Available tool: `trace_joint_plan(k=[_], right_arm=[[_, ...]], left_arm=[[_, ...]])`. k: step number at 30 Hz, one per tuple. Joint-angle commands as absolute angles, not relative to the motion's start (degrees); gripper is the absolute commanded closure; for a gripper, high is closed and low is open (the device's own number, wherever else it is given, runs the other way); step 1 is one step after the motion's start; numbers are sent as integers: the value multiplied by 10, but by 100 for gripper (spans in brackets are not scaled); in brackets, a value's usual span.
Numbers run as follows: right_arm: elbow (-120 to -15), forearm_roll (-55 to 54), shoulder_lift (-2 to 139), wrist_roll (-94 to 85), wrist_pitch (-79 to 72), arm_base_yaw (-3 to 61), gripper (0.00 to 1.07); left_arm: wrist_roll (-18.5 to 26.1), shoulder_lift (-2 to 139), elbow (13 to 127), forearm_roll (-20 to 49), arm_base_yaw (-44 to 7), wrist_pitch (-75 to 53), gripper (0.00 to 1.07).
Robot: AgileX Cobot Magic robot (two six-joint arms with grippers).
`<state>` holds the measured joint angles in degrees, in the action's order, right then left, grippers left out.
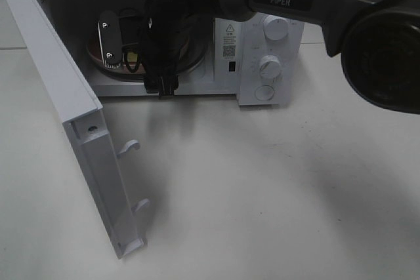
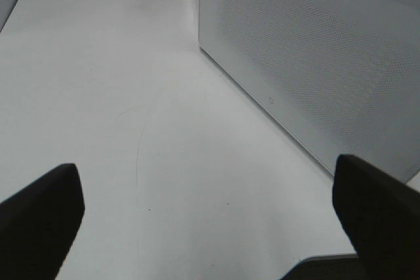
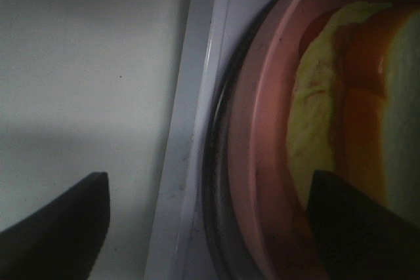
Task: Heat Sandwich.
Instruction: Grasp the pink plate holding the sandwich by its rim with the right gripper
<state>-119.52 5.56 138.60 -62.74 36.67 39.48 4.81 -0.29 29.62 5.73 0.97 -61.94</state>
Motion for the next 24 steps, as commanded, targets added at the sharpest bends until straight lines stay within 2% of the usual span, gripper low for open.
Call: trace_joint_plan(k=[1, 9, 19, 23, 24], right_arm=[[-1208, 64, 1395, -622, 370, 394, 28], [-1251, 69, 1428, -620, 370, 394, 28], [-1255, 69, 1455, -621, 372, 385, 31], [-1255, 66, 1459, -620, 369, 382, 35], [-1255, 65, 1460, -620, 369, 382, 40]], left_arm=[[46, -6, 296, 59, 11, -612, 10], [46, -6, 296, 53, 11, -612, 10], [46, -6, 296, 52, 11, -612, 10], [46, -6, 296, 52, 11, -612, 10], [46, -6, 296, 52, 11, -612, 10]])
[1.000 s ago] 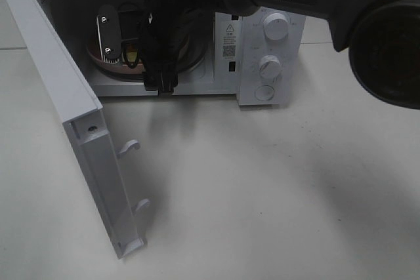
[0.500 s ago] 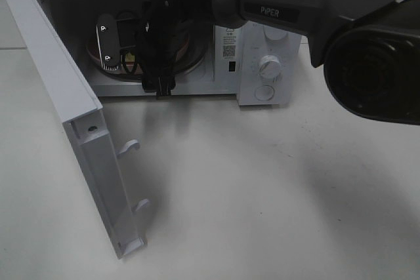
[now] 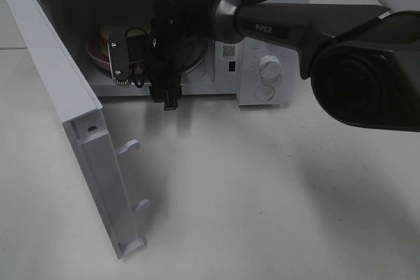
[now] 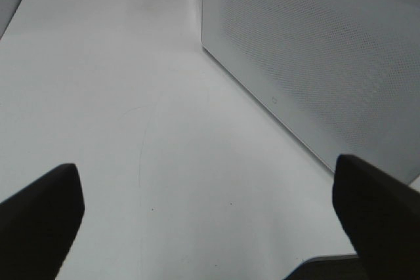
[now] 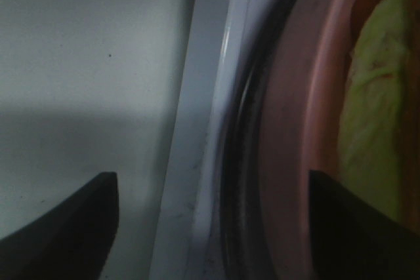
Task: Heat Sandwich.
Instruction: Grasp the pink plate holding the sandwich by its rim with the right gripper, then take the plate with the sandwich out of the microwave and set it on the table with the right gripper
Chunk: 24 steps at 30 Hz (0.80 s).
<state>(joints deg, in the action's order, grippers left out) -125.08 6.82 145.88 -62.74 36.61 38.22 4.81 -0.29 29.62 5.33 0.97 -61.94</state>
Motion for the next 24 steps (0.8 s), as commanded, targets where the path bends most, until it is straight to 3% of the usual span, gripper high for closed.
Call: trace_joint_plan(k=[1, 2, 3, 4, 6, 7, 8, 11, 24], right_arm=[[-1255, 64, 1461, -620, 366, 382, 44], [-1255, 64, 1461, -620, 363, 382, 48], [-1255, 59, 1462, -620, 359, 382, 60], [-1255, 59, 1462, -620, 359, 382, 60], [-1255, 56, 1462, -620, 357, 382, 73], [-1255, 56, 1462, -620, 357, 382, 89], [-1255, 56, 1462, -620, 357, 382, 89], [-1255, 56, 1462, -620, 358, 382, 107], [-1254, 49, 1454, -658, 381, 382, 107]], left_arm=[[46, -6, 296, 52, 11, -612, 10], [46, -6, 296, 52, 11, -612, 10], [46, -6, 296, 52, 11, -612, 10], [46, -6, 296, 52, 11, -612, 10], [46, -6, 296, 52, 11, -612, 10], [46, -6, 296, 52, 11, -612, 10], [46, -6, 296, 52, 11, -612, 10], [46, -6, 296, 52, 11, -612, 10], [46, -6, 296, 52, 11, -612, 10]])
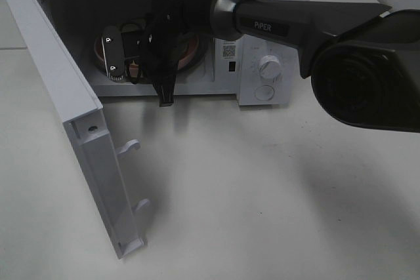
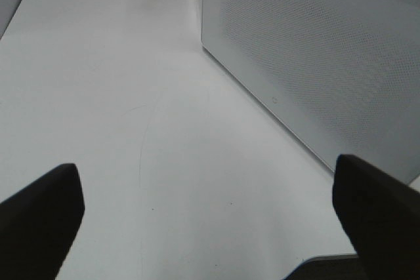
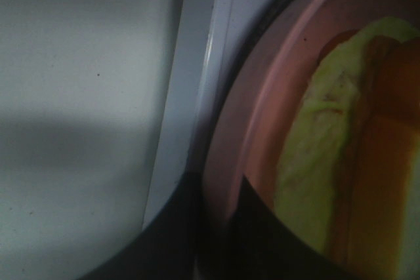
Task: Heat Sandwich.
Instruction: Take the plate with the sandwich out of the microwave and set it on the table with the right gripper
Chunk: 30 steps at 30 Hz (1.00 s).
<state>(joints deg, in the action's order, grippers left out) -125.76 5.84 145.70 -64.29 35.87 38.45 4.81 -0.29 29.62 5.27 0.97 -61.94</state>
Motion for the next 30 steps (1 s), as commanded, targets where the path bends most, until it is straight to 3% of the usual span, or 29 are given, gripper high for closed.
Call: trace_joint_plan(k=[1, 30], right_arm=[[-1254, 48, 1452, -670, 387, 382, 107], [-1061, 33, 1315, -838, 295, 380, 107]], left_arm=[[46, -6, 296, 52, 11, -612, 10], [46, -6, 296, 50, 11, -612, 10]])
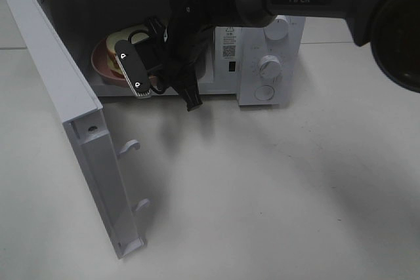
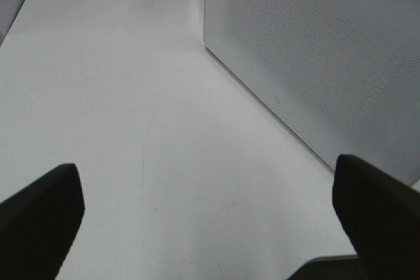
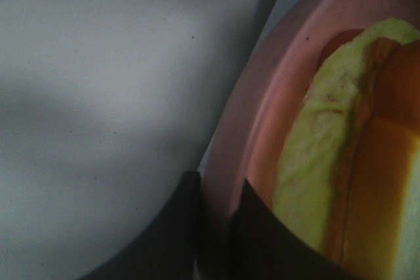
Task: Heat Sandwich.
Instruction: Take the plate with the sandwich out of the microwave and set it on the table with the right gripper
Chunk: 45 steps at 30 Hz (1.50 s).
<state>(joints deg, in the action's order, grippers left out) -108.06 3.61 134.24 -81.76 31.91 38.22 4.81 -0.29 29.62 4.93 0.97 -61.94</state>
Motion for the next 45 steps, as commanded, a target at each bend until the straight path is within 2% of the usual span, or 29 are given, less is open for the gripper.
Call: trace_joint_plan(k=[1, 9, 45], right_arm=[[-1061, 33, 1315, -838, 295, 380, 107], [-966, 5, 1259, -894, 264, 373, 107], [-677, -72, 1022, -1004, 215, 368, 107]], left_arm=[[46, -6, 296, 50, 11, -612, 10], [46, -6, 296, 50, 11, -612, 10], [46, -6, 296, 50, 11, -612, 10]])
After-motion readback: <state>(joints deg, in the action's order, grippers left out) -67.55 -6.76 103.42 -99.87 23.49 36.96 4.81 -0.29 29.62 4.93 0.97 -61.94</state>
